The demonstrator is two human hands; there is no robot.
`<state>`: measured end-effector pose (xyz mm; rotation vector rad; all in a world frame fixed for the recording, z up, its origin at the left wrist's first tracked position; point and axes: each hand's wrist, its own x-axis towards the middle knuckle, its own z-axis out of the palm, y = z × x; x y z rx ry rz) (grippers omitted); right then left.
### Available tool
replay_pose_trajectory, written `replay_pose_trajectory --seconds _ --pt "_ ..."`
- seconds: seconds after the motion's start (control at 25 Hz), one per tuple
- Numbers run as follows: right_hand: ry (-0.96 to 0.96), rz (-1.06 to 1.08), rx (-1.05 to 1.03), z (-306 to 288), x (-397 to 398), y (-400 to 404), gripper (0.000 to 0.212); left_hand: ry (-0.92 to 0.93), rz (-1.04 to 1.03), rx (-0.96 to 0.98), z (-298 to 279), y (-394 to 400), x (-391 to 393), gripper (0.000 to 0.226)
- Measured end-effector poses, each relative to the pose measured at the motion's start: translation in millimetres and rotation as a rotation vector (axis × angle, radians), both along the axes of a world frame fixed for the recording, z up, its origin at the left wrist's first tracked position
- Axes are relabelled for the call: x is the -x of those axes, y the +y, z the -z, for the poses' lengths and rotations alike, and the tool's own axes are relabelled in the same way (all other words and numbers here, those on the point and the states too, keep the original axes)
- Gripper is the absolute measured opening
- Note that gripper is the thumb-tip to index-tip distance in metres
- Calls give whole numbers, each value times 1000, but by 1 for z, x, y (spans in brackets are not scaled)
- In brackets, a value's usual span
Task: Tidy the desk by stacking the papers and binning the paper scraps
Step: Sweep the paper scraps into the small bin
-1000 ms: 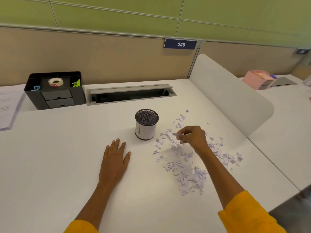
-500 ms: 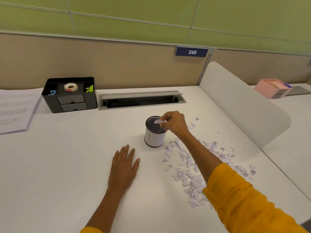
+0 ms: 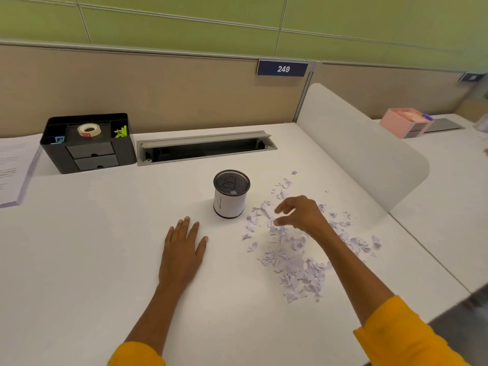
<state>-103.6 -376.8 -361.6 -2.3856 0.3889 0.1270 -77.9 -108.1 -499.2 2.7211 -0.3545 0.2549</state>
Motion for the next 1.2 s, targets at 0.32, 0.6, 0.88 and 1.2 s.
replay_pose_trajectory --seconds 0.32,0.6,0.88,1.2 --pt "458 131 205 50 66 -28 73 5 -4 16 0 -1 0 74" --pt "214 212 52 60 55 -18 27 28 -3 29 -3 -2 3 75" --pt "12 267 -260 42 35 -19 24 31 -2 3 -2 -1 2 71" --pt "-198 177 -495 -18 -34 26 24 67 -11 -24 -6 1 4 67"
